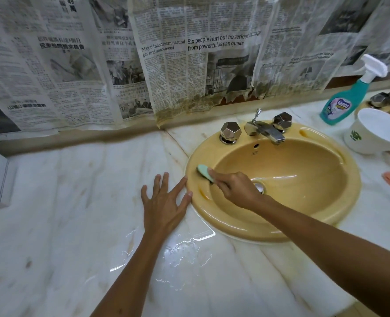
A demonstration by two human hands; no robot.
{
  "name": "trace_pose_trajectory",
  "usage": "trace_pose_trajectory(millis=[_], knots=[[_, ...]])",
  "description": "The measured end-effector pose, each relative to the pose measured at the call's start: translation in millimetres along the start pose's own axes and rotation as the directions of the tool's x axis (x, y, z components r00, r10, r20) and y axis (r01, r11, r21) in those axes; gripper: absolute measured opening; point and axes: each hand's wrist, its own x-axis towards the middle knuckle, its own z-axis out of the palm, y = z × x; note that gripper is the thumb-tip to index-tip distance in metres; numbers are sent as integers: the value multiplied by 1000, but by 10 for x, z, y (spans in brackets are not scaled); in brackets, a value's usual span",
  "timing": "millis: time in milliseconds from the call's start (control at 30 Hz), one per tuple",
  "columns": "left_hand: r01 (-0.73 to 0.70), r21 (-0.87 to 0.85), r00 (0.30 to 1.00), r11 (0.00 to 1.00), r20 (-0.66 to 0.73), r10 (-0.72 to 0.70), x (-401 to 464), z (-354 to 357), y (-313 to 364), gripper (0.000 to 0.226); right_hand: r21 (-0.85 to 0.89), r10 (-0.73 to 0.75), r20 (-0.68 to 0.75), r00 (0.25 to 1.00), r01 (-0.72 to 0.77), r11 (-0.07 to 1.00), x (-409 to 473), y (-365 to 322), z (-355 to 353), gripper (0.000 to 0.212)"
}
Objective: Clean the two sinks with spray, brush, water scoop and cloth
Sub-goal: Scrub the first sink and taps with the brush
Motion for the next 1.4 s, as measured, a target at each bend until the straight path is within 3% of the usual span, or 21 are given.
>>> trace_pose_trajectory(millis=[133, 267, 400, 600, 733, 833, 1100, 1267, 1400], knots=[[-1, -2, 1000, 1000, 2, 1, -3, -4, 6, 60, 41, 173, -97, 980, -170, 985, 195, 18, -84, 45], [5, -3, 1000, 1000, -15, -5, -7, -6, 5, 61, -180, 36, 138, 990, -10, 984, 251, -243, -238, 45], [13, 5, 1000, 1000, -15, -13, -5, -7, 14, 64, -46, 243, 89, 966, -240, 970, 692, -197, -427, 42], [20, 9, 1000, 1000, -22, -20, -4, 2, 2, 63, -60, 160, 156, 975, -153, 986, 278, -554, -62, 43], [11, 8, 1000, 1000, -15, -11, -8, 7, -7, 62, 60, 187, 172, 967, -200, 978, -130, -588, -20, 41], [4, 10, 1000, 1000, -12, -4, -16, -6, 3, 63, 38, 220, 222, 950, -234, 972, -408, -551, -65, 43], [-38, 24, 997, 999, -60, 39, -43, 22, -30, 62, 86, 247, 112, 962, -257, 963, -37, -636, 89, 40], [-72, 49, 997, 996, -35, 74, -46, 39, -68, 66, 108, 253, 251, 934, -287, 952, -456, -309, -68, 38], [-56, 55, 998, 997, -30, 58, -24, 51, -39, 66, 52, 253, 221, 942, -270, 961, -400, -402, -25, 39]])
